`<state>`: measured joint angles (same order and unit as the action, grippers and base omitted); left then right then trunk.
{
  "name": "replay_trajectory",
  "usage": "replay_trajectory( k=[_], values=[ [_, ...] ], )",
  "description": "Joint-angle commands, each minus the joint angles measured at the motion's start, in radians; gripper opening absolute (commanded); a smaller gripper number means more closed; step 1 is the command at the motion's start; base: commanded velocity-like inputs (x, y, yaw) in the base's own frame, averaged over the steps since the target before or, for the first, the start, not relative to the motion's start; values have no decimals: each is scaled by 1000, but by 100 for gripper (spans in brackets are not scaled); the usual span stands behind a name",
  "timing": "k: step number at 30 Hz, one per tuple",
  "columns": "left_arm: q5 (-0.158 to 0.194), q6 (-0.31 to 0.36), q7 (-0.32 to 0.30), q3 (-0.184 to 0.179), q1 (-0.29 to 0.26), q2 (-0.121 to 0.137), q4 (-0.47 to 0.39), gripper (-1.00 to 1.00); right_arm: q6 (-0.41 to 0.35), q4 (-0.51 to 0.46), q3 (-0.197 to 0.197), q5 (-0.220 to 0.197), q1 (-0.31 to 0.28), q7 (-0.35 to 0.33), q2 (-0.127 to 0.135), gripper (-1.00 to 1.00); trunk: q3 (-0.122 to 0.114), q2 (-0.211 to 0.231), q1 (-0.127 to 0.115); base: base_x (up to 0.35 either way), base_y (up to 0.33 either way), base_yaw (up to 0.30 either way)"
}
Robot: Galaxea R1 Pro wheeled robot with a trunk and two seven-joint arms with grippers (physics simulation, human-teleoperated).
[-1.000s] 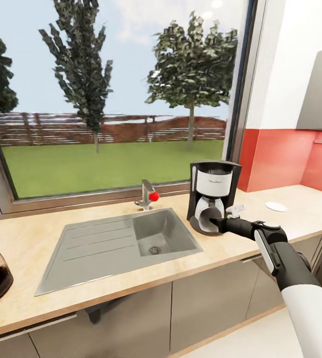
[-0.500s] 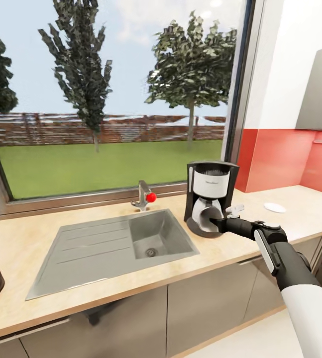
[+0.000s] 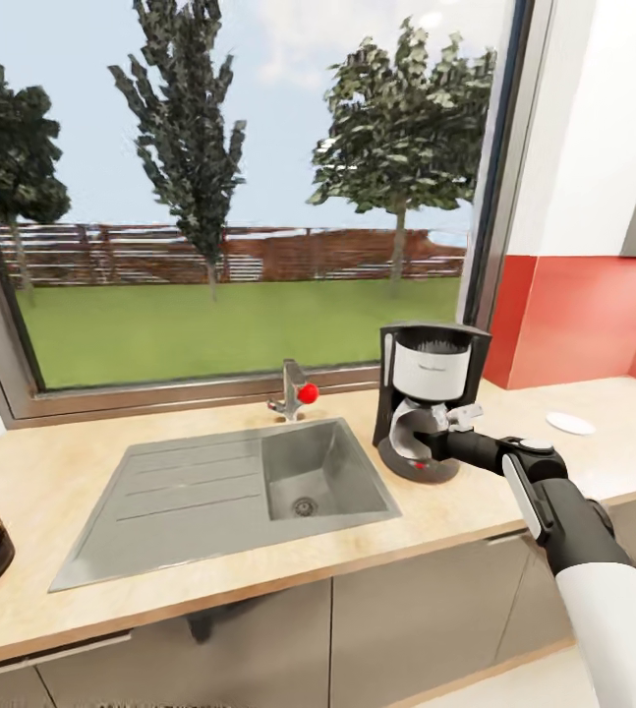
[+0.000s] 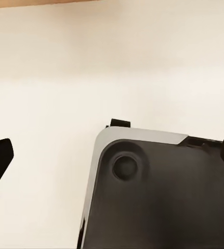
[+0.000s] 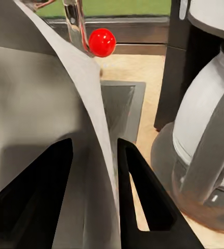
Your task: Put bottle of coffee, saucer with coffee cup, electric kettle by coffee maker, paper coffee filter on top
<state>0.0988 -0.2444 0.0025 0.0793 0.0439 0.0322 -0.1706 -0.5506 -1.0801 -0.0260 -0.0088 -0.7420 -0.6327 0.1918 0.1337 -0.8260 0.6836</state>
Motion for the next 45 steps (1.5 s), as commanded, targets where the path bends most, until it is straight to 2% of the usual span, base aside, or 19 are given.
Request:
replay_trajectory(
  k=[1,8,29,31,32,33,35,38,39,40,44,45],
  values=[
    [9,-1,-1,1,0,0,-1,100,-8,-1,-2,-2,0,-4,0,-100,1,-1,0,10,-13,261],
    [9,-1,-1,0,0,-1,-1,100,-8,-1,-2,-2,0,-4,0,-100,1,-1,0,39,-61,182],
    [9,-1,-1,3,0,0,-1,100,-10,0,2,-10,0,-6,-2,-100,1,-1,0,28,-41,4],
    [9,-1,-1,6,0,0,-1,100,-39,-9,3,-10,0,-7,-3,-100,1,-1,0,0,0,0],
    [9,-1,-1,7,0,0,-1,100,-155,-78,4,-11,-1,-7,-4,-100,1,-1,0,0,0,0],
    [9,-1,-1,7,0,0,-1,100,-220,-130,4,-9,-2,-7,-5,-100,1,-1,0,0,0,0],
    [9,-1,-1,8,0,-1,-1,100,-277,-177,5,-7,-6,-6,-6,-100,1,-1,0,0,0,0],
    [9,-1,-1,8,1,-1,-1,100,-383,-242,6,-3,-42,-6,-5,-100,1,-1,0,0,0,0],
    [9,-1,-1,7,1,-1,-1,100,-435,-260,8,20,-127,-6,-3,-100,1,-1,0,0,0,0],
    [9,-1,-1,7,1,-1,-1,100,-440,-261,8,31,-143,-6,-3,-100,1,-1,0,0,0,0],
    [9,-1,-1,7,1,-2,0,100,-453,-248,9,126,-247,-6,-2,-100,1,-1,0,0,0,0],
    [9,-1,-1,7,1,-2,0,100,-454,-208,10,164,-303,-7,-2,-100,1,-1,0,0,0,0]
  ],
)
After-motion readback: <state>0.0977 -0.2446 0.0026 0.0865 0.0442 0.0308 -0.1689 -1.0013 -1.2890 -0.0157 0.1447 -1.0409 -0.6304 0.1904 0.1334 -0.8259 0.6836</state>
